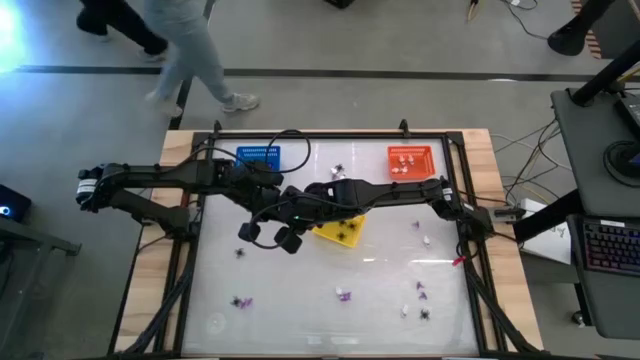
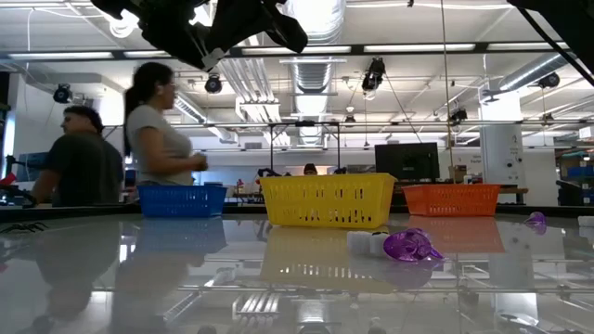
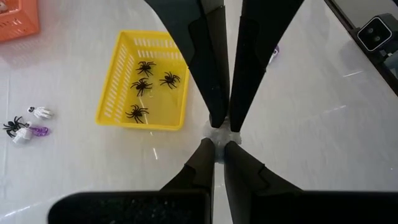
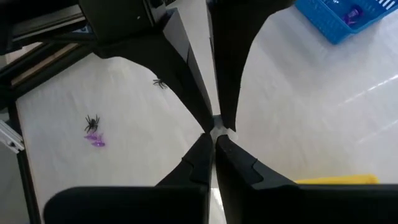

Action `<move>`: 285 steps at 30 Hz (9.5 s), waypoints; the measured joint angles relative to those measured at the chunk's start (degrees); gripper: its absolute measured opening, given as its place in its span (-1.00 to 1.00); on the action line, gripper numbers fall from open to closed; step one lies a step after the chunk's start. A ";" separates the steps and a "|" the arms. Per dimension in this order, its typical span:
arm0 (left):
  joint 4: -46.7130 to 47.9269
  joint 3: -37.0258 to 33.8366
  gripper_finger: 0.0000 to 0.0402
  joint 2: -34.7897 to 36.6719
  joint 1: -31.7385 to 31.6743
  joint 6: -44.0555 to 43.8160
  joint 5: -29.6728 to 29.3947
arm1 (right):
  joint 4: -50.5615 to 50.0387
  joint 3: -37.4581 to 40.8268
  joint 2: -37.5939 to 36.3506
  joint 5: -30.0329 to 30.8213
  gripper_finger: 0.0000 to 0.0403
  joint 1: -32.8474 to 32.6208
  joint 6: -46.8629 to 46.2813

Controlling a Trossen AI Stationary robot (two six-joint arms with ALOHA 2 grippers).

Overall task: Sort Halloween decoration
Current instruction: Put the white skeleton toy into the orange bin, then put the purple witch hat toy into the blue bin

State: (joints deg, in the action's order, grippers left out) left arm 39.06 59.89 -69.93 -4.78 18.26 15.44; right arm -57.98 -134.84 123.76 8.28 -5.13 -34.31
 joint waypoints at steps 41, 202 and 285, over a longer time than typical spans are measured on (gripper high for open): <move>3.34 1.80 -1.00 -0.01 -0.02 0.70 -0.96 | -0.20 0.24 0.04 2.19 -0.59 0.35 1.28; 22.42 9.31 -0.37 2.27 -3.39 0.58 -17.85 | -32.03 1.48 -11.26 3.47 -0.94 23.96 5.21; 20.80 9.30 -0.37 1.97 -3.96 -20.59 -27.06 | -13.05 59.14 -29.35 -15.67 -0.30 53.83 27.88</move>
State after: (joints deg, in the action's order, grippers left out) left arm 59.86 69.19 -67.96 -8.73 -2.33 -11.62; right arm -71.03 -75.70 94.41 -7.39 48.70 -6.44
